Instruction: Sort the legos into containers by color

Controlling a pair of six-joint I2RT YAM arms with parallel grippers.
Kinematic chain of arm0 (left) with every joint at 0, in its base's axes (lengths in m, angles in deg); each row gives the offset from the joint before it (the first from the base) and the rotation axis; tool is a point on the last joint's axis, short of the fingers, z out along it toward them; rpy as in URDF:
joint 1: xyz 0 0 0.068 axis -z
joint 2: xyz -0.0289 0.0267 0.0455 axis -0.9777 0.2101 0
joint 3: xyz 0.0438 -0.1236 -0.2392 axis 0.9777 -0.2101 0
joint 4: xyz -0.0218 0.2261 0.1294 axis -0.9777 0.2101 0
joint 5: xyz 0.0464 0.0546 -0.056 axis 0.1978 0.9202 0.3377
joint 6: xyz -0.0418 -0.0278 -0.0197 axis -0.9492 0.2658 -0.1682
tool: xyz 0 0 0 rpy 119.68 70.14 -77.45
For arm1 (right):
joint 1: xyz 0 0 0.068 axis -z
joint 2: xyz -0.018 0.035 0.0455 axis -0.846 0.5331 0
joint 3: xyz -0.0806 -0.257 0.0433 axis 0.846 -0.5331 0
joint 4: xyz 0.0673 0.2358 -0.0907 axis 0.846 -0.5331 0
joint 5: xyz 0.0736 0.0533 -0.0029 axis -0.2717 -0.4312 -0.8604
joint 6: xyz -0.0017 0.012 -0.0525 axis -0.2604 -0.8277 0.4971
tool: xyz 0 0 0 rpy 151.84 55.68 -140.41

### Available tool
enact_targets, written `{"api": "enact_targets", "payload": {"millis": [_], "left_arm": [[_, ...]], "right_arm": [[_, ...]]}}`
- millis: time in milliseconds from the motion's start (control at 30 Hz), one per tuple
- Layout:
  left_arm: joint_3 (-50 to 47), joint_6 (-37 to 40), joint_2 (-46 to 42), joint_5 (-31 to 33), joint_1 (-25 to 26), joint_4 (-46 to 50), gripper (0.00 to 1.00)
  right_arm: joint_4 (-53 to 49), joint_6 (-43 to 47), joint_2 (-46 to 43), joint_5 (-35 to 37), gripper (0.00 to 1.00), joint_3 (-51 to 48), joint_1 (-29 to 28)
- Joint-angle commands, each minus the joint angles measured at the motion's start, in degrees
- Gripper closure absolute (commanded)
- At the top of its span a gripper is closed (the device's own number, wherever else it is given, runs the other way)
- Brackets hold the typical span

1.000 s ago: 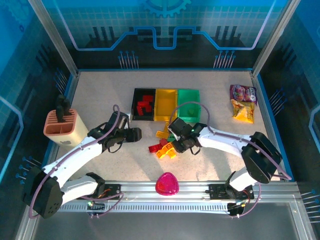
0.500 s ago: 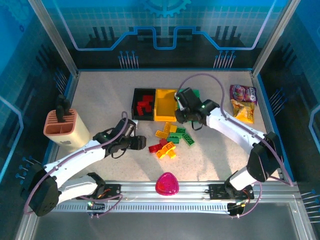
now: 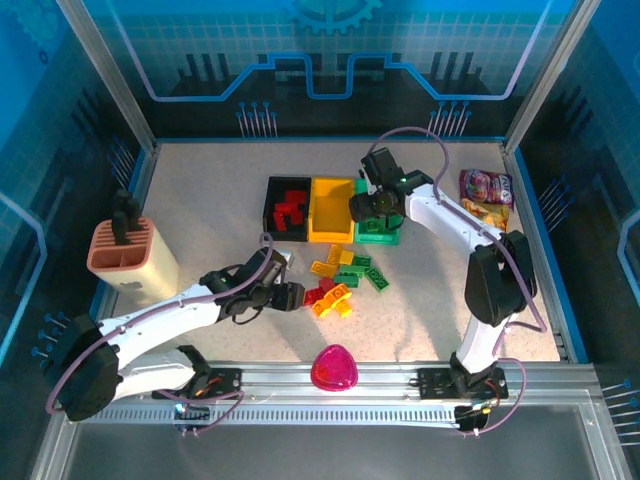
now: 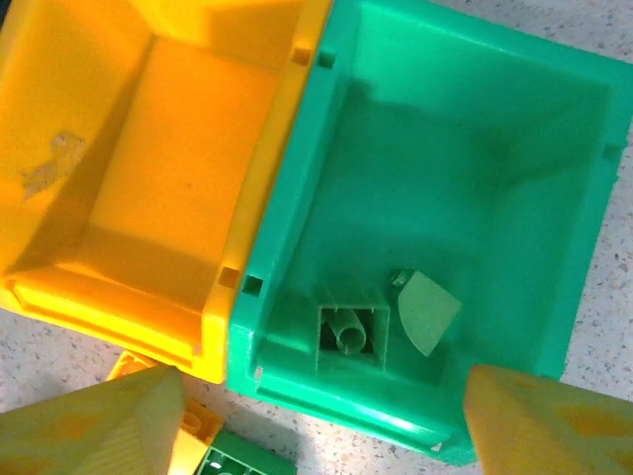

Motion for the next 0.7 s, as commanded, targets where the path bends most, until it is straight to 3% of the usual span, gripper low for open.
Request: {"api": "enact_targets", "payload": {"millis": [0, 333, 667], "left_arm": [[1.5, -0.6, 0.8, 1.1, 0.8, -1.0, 0.4], [3.0, 0.8, 4.6, -0.7, 1.6, -1.8, 0.37], [6.3, 2.7, 10.7, -0.2, 3.6, 0.0, 0.36]], "right_arm": [[0.6, -0.7, -0.9, -2.7, 0.22, -0.4, -0.8], [7.6, -2.3, -16.7, -5.3, 0.23, -20.6, -2.0], [10.0, -5.0, -24.2, -6.6, 0.26, -36.1, -2.3]]}}
